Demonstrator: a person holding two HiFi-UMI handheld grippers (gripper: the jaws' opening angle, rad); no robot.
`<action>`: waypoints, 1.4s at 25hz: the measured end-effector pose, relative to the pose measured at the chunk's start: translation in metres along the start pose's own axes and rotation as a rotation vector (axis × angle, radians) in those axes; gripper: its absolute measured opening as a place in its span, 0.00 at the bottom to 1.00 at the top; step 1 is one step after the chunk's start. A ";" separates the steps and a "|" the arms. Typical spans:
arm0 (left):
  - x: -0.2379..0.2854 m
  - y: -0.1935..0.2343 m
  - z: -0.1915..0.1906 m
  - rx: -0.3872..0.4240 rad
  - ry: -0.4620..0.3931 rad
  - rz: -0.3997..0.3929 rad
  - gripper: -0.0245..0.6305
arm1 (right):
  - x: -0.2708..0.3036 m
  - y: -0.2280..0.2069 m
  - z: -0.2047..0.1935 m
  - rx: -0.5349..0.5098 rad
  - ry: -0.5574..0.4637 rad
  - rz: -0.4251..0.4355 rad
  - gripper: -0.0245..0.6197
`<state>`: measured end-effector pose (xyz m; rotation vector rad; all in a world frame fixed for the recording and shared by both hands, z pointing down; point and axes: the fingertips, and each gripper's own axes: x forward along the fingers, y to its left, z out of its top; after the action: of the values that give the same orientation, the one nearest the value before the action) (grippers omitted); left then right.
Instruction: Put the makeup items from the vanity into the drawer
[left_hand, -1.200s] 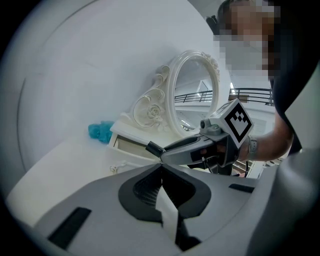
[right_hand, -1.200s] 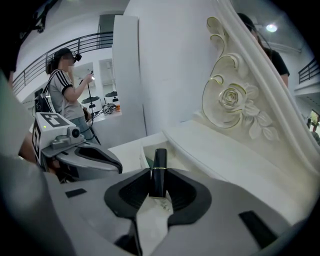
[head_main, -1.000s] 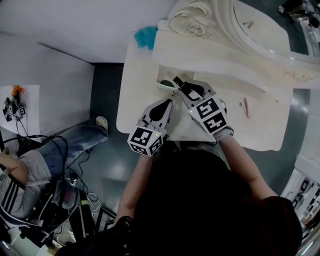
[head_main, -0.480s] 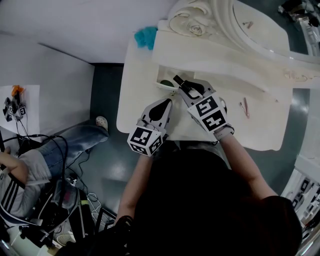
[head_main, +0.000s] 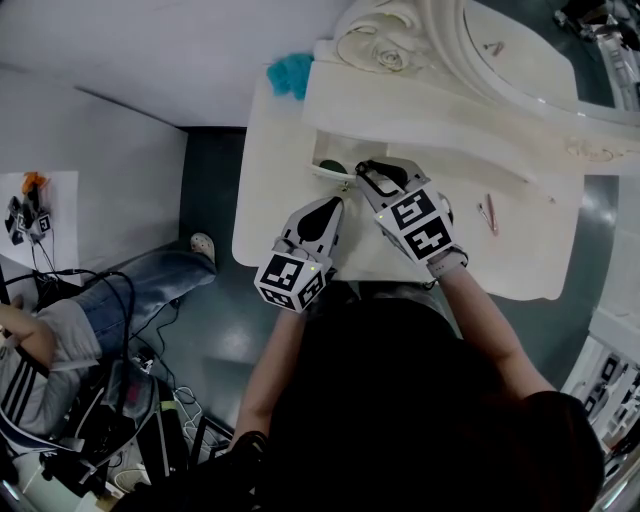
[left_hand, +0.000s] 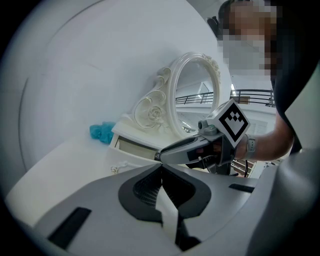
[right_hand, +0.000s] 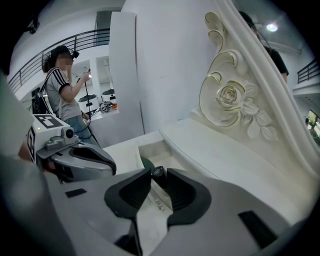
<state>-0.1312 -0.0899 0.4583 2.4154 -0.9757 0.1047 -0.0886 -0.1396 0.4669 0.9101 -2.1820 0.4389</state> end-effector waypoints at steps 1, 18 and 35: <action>0.000 0.000 0.000 0.000 0.000 0.000 0.05 | 0.000 0.000 0.000 0.000 0.000 -0.001 0.21; 0.001 -0.003 0.002 0.005 -0.007 -0.001 0.05 | -0.005 0.002 0.002 0.008 -0.040 0.005 0.13; 0.018 -0.021 -0.001 0.049 0.032 -0.060 0.05 | -0.030 0.020 0.000 0.042 -0.202 0.088 0.07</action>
<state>-0.1041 -0.0885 0.4543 2.4779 -0.8957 0.1475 -0.0888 -0.1113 0.4439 0.9174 -2.4120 0.4538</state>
